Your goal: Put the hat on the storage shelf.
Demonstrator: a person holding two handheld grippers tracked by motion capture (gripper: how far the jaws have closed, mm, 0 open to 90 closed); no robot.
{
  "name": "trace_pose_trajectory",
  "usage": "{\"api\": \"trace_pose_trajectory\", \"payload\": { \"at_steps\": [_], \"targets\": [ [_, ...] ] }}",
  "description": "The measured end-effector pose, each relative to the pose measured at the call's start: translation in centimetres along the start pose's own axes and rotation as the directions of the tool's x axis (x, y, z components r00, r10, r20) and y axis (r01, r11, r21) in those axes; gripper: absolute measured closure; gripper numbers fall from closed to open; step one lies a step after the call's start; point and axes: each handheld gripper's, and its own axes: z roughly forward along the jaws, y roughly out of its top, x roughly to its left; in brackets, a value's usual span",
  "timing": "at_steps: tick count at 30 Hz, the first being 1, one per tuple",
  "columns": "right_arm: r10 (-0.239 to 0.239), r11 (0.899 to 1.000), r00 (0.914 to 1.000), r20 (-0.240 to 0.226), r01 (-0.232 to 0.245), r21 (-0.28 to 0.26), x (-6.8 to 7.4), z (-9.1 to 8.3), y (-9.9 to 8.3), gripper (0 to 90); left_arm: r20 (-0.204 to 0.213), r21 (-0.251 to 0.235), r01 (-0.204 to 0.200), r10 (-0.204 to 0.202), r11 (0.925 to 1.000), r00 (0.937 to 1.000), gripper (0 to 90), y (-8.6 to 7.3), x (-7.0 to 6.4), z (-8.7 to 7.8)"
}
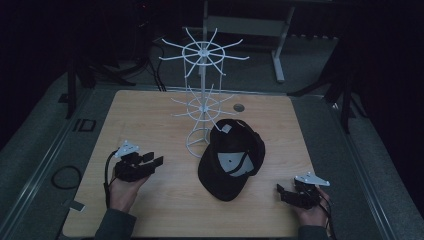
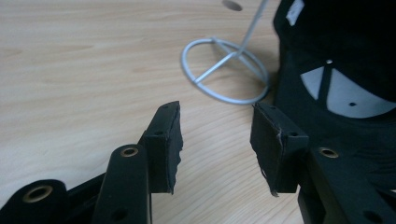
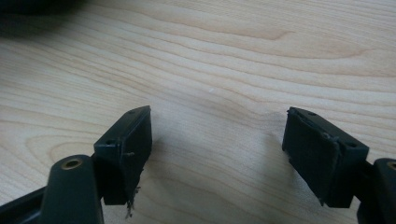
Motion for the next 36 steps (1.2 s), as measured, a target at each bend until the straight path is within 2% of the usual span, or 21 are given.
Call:
{"api": "trace_pose_trajectory", "payload": {
  "at_steps": [4, 8, 15, 19, 28, 31, 36],
  "targets": [
    [0.0, 1.0, 1.0, 0.0, 0.0, 0.0, 0.0, 0.0, 0.0, 23.7, 0.036, 0.004, -0.044, 0.044, 0.999, 0.9984, 53.8, 1.1, -1.3, 0.5],
    [-0.001, 1.0, 1.0, -0.001, 0.001, 0.0, 0.0, 0.0, 0.0, 23.7, 0.071, 0.016, -0.098, 0.097, 0.9951, 0.9928, 54.6, 2.1, -2.9, 1.3],
    [0.0, 1.0, 1.0, -0.001, 0.0, -0.001, 0.0, 0.0, 0.0, 23.7, 0.138, 0.019, -0.191, 0.187, 0.9814, 0.9727, 54.3, 3.7, -5.9, 2.8],
    [-0.003, 1.0, 1.0, -0.001, 0.003, -0.002, 0.0, 0.0, 0.0, 23.7, 0.171, 0.016, -0.213, 0.207, 0.9769, 0.9631, 53.7, 4.6, -7.1, 3.5],
    [-0.003, 1.0, 1.0, -0.001, 0.003, -0.002, 0.0, 0.0, 0.0, 23.7, 0.209, 0.022, -0.246, 0.236, 0.9691, 0.9489, 51.2, 6.1, -9.4, 4.9],
    [-0.003, 1.0, 1.0, -0.001, 0.003, -0.003, 0.0, 0.0, 0.0, 23.7, 0.22, 0.024, -0.252, 0.24, 0.9675, 0.9454, 50.5, 6.5, -10.0, 5.3],
    [-0.002, 1.0, 1.0, -0.002, 0.002, -0.003, 0.0, 0.0, 0.0, 23.7, 0.227, 0.022, -0.251, 0.24, 0.9677, 0.9438, 49.2, 7.2, -11.0, 5.9]
  ]
}}
